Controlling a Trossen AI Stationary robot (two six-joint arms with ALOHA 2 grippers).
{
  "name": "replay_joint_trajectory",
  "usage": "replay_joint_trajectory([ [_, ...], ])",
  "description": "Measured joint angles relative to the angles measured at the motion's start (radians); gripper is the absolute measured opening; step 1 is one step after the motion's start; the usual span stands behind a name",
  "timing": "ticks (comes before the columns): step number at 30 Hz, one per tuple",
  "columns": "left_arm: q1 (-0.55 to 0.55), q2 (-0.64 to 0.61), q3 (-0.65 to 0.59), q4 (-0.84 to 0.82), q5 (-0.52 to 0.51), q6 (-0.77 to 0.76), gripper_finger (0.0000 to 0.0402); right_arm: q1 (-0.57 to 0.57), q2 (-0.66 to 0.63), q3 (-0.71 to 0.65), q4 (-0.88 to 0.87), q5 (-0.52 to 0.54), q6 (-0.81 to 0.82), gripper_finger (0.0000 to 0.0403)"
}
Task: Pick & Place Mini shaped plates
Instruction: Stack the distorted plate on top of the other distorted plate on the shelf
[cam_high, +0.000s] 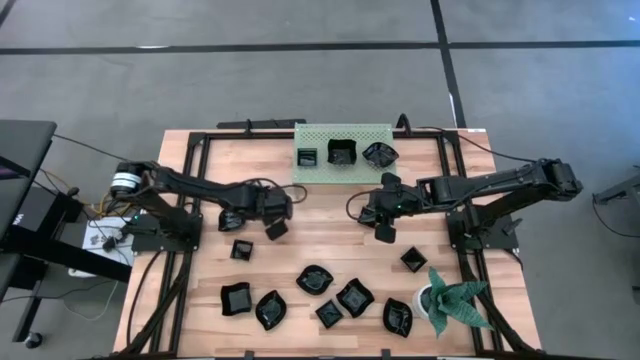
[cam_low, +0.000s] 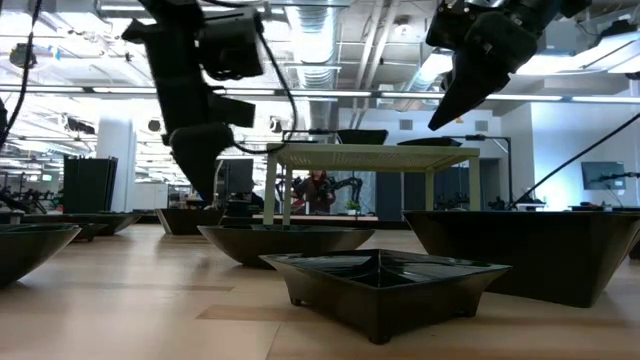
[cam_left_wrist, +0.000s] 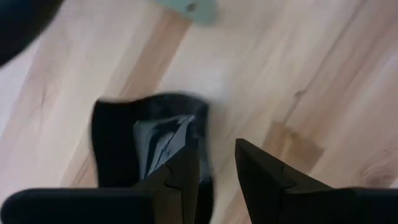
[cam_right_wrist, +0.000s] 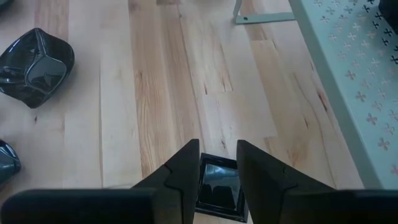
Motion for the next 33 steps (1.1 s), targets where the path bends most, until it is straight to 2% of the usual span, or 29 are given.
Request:
replay_joint_trajectory([
  [4,0.012,-0.084,-0.083,0.036,0.052,-0.044,0.0104,0.0,0.0,0.0,-0.001,0.0,0.0,0.0102],
  [11,0.012,-0.157,-0.228,0.247,0.074,-0.055,0.0104,0.0,0.0,0.0,0.0,0.0,0.0,0.0102],
  [22,0.012,-0.162,-0.306,0.273,0.05,-0.063,0.0102,0.0,0.0,0.0,0.0,0.0,-0.001,0.0102],
  [25,0.012,-0.162,-0.31,0.275,0.05,-0.063,0.0083,0.0,0.0,0.0,0.0,0.0,-0.001,0.0102],
  [29,0.009,-0.162,-0.31,0.302,0.049,-0.063,0.0019,0.0,0.0,0.0,0.0,0.0,-0.001,0.0102],
  [33,-0.021,-0.162,-0.291,0.317,0.05,-0.059,0.0009,0.0,0.0,0.0,0.0,0.0,-0.001,0.0102],
])
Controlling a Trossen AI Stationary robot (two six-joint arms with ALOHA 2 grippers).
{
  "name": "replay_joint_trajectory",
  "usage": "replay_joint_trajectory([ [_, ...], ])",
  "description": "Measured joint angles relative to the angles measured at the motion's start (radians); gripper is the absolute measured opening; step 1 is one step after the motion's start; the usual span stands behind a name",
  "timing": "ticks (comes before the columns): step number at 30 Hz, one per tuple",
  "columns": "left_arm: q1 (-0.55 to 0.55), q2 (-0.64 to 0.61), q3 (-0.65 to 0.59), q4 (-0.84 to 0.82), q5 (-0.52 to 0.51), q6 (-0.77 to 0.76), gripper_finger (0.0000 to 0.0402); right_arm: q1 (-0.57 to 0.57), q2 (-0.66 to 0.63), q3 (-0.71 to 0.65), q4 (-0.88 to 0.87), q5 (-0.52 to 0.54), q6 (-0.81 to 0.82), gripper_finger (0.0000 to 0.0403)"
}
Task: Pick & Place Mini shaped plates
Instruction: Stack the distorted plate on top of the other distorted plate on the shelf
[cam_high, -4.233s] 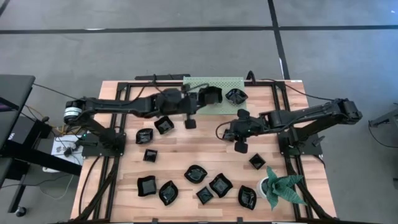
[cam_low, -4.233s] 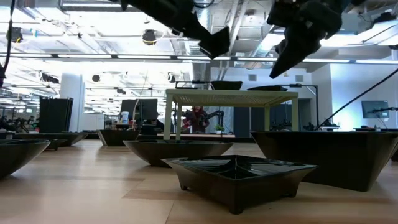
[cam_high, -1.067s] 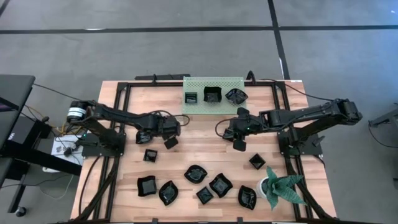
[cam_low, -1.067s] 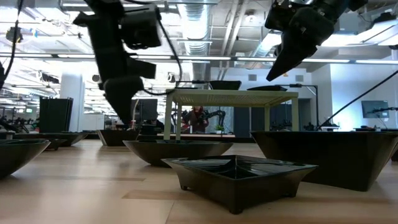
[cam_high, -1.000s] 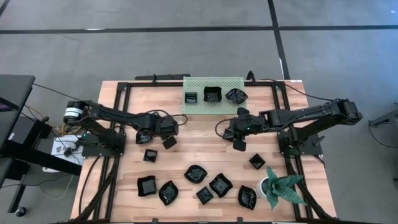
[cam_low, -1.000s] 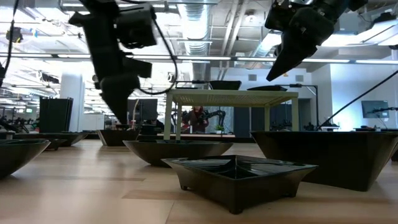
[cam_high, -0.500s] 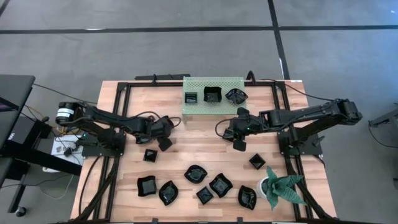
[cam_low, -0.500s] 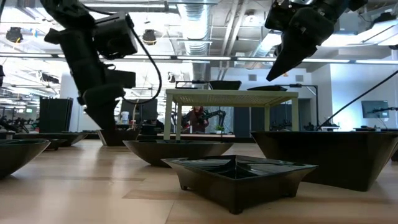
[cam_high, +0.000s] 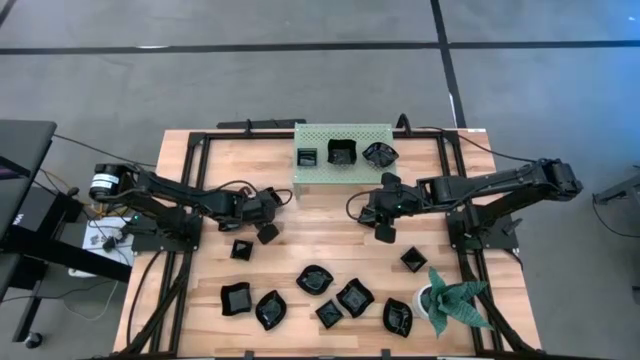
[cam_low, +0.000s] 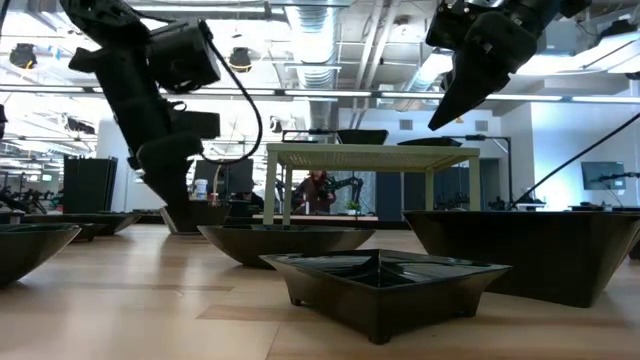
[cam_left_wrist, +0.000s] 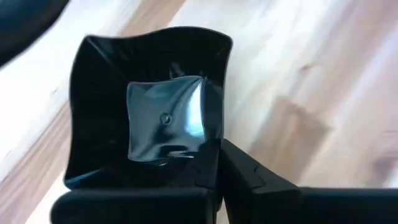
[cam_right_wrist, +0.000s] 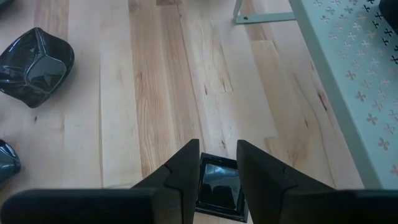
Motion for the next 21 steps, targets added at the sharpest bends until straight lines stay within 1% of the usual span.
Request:
replay_joint_trajectory([
  [6,-0.094,0.0,0.105,0.0,0.003,0.012,0.0006,-0.001,0.0,0.0,0.012,0.0,0.0,0.0102],
  [9,-0.151,0.0,0.176,-0.001,-0.023,0.075,0.0005,-0.001,0.0,0.0,0.031,0.0,0.0,0.0102],
  [12,-0.197,0.0,0.258,0.001,-0.064,0.16,0.0004,-0.001,0.001,0.0,0.069,0.0,0.0,0.0102],
  [15,-0.216,0.0,0.336,0.002,-0.113,0.273,0.0004,-0.005,0.016,0.0,0.12,-0.008,0.0,0.0102],
  [19,-0.202,-0.001,0.417,0.004,-0.184,0.438,0.0004,-0.02,0.049,0.002,0.139,-0.06,0.001,0.0102],
  [21,-0.176,-0.001,0.443,0.039,-0.199,0.533,0.0005,-0.031,0.075,-0.001,0.126,-0.105,0.001,0.0102],
])
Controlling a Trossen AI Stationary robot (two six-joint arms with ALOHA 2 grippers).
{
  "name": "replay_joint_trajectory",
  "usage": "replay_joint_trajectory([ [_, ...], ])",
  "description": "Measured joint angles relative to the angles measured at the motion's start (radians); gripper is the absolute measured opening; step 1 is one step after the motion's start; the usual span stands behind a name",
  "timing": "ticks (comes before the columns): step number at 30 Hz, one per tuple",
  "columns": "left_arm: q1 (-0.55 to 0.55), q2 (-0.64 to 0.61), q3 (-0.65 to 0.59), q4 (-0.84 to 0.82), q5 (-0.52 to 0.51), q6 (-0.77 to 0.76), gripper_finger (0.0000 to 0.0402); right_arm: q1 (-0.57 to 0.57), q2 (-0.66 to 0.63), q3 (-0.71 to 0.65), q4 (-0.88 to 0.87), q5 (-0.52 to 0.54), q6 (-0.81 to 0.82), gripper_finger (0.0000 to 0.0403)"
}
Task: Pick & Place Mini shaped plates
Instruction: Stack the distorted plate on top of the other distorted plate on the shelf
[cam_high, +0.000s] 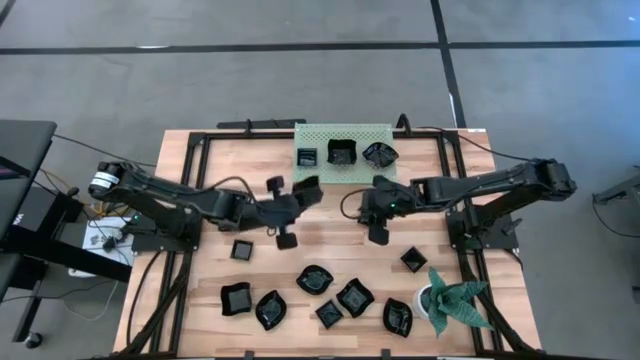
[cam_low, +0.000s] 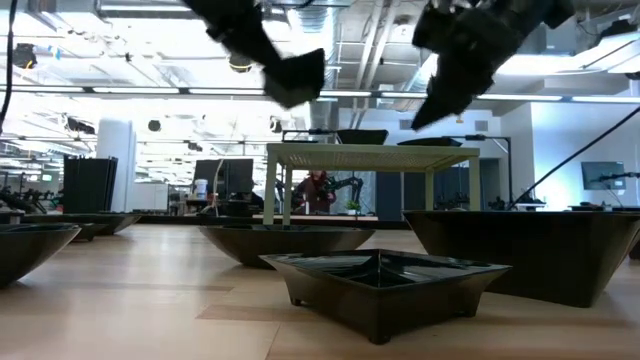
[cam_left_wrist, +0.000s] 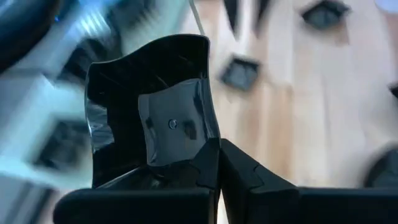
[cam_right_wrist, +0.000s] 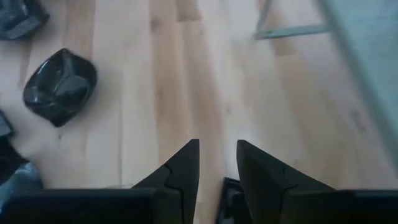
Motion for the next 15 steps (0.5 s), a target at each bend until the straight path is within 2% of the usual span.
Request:
replay_joint_trajectory([
  [5,0.101,0.008,0.032,0.123,0.068,0.21,0.0006,-0.022,0.072,0.001,-0.006,-0.163,0.011,0.0102],
  [8,0.18,0.036,0.059,0.171,0.123,0.275,0.0006,-0.028,0.092,0.001,-0.028,-0.228,0.018,0.0102],
  [12,0.28,0.101,0.1,0.197,0.225,0.33,0.0007,-0.029,0.08,0.0,-0.078,-0.237,0.053,0.0102],
  [15,0.344,0.167,0.142,0.226,0.322,0.359,0.0006,-0.027,0.05,0.0,-0.104,-0.204,0.041,0.0102],
])
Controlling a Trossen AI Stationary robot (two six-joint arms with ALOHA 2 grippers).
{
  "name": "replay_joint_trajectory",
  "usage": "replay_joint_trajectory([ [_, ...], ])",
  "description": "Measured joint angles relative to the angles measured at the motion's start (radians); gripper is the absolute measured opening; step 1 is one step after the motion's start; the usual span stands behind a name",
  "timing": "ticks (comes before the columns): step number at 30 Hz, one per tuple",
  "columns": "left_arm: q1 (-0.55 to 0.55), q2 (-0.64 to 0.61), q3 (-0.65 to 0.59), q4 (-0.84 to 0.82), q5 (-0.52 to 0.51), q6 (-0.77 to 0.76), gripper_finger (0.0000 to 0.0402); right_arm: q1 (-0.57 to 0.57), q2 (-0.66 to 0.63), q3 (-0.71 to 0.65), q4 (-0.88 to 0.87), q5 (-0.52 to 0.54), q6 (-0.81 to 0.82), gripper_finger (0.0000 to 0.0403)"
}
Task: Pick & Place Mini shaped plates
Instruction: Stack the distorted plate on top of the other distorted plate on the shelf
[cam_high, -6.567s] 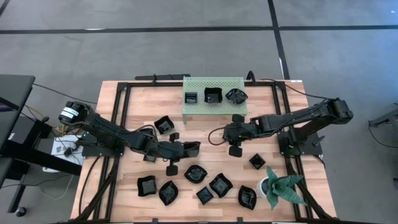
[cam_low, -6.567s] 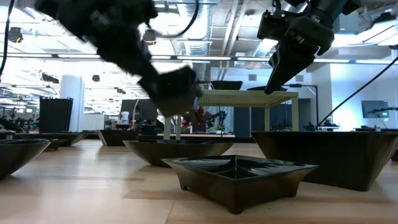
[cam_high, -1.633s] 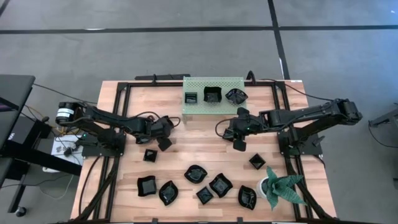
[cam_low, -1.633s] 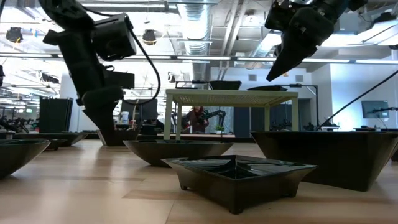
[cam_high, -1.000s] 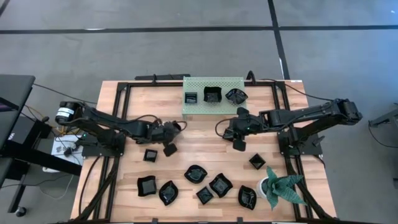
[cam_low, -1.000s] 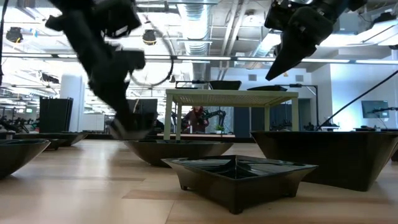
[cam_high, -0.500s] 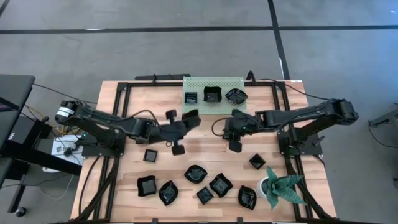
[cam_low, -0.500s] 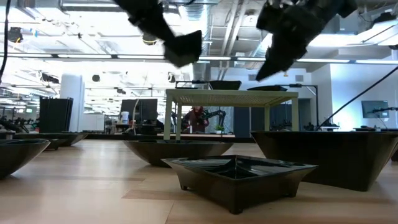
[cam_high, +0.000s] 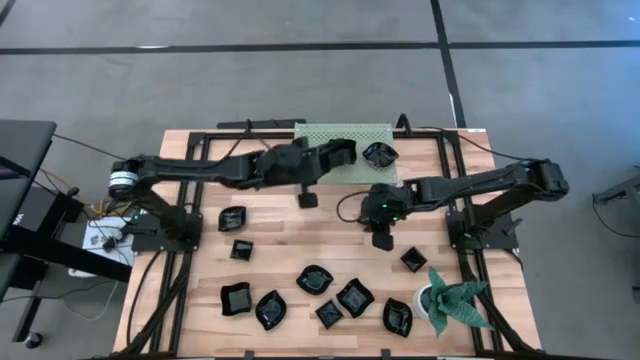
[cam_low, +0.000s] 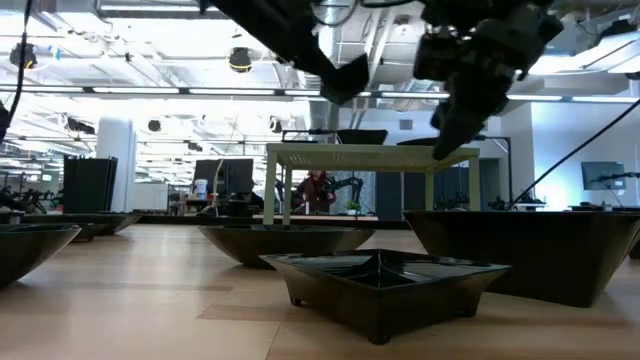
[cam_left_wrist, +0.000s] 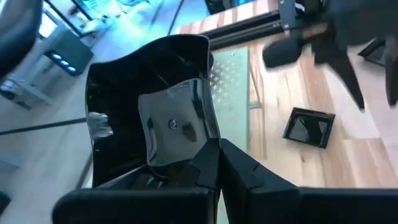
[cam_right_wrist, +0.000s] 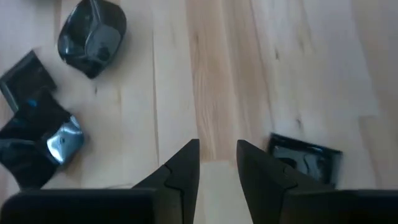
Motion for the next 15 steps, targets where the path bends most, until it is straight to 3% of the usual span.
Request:
replay_joint_trajectory([
  [10,0.073,0.148,0.088,0.012,0.039,0.029,0.0006,0.016,-0.104,-0.006,-0.065,0.196,-0.015,0.0102],
  [15,0.076,0.163,0.087,0.014,0.04,0.029,0.0006,0.02,-0.127,-0.057,-0.076,0.189,-0.015,0.0102],
])
